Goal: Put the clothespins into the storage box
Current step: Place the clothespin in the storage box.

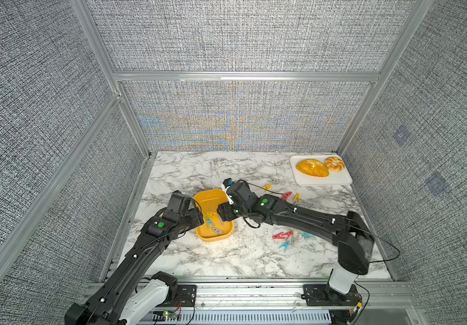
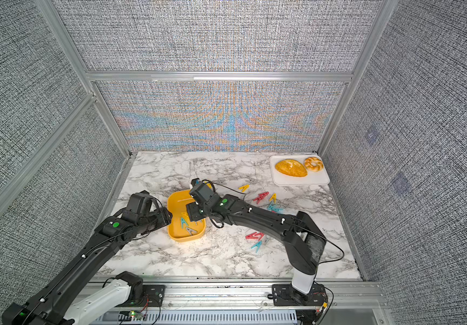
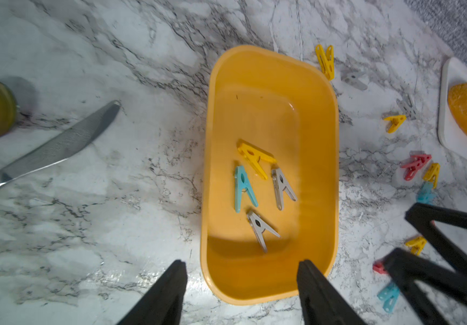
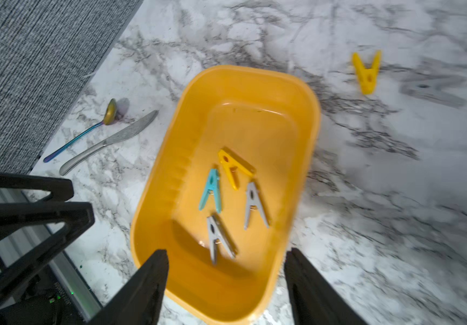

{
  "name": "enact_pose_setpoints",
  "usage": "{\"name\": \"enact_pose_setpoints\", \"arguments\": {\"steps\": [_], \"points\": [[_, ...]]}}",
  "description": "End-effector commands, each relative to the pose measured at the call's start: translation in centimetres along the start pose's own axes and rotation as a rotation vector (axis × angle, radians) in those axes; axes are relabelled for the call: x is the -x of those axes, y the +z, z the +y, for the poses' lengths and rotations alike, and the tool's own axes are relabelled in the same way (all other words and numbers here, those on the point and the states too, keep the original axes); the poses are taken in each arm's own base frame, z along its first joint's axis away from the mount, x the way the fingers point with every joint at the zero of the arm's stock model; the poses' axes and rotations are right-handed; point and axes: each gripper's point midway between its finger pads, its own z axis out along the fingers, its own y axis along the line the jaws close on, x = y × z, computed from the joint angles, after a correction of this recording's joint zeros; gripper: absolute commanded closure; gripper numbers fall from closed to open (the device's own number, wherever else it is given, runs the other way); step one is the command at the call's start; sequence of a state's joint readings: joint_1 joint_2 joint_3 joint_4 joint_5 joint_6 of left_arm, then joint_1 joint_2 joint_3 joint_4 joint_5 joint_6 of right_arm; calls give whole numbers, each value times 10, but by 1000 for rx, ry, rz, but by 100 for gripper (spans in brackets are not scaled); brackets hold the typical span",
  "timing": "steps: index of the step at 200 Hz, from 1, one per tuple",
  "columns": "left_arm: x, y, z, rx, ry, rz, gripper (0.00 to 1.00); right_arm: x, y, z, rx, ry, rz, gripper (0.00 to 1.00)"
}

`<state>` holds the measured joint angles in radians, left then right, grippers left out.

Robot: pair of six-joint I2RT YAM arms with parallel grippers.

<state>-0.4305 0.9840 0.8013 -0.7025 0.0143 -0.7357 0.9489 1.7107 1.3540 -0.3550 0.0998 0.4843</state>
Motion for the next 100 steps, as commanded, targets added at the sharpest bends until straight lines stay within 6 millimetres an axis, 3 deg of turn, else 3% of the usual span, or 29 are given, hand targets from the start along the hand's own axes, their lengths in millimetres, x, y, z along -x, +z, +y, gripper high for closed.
{"name": "enact_pose_setpoints", "arguments": {"steps": [1, 31, 56, 72, 79, 100], "points": [[-1, 8, -33, -80, 72, 26, 34, -5, -18, -53, -138, 87, -35, 33], [-15, 28, -81, -139, 163, 79, 35, -28, -47, -135, -279, 201, -39, 34], [-29, 42, -125, -217, 216, 118, 36, -55, -68, -191, -364, 314, -38, 36], [-38, 48, -150, -246, 259, 137, 36, -74, -79, -220, -389, 405, -55, 40], [-42, 50, -161, -258, 279, 146, 36, -93, -81, -235, -413, 449, -39, 42], [-53, 58, -188, -287, 328, 174, 37, -124, -90, -261, -445, 559, -33, 45]]}}
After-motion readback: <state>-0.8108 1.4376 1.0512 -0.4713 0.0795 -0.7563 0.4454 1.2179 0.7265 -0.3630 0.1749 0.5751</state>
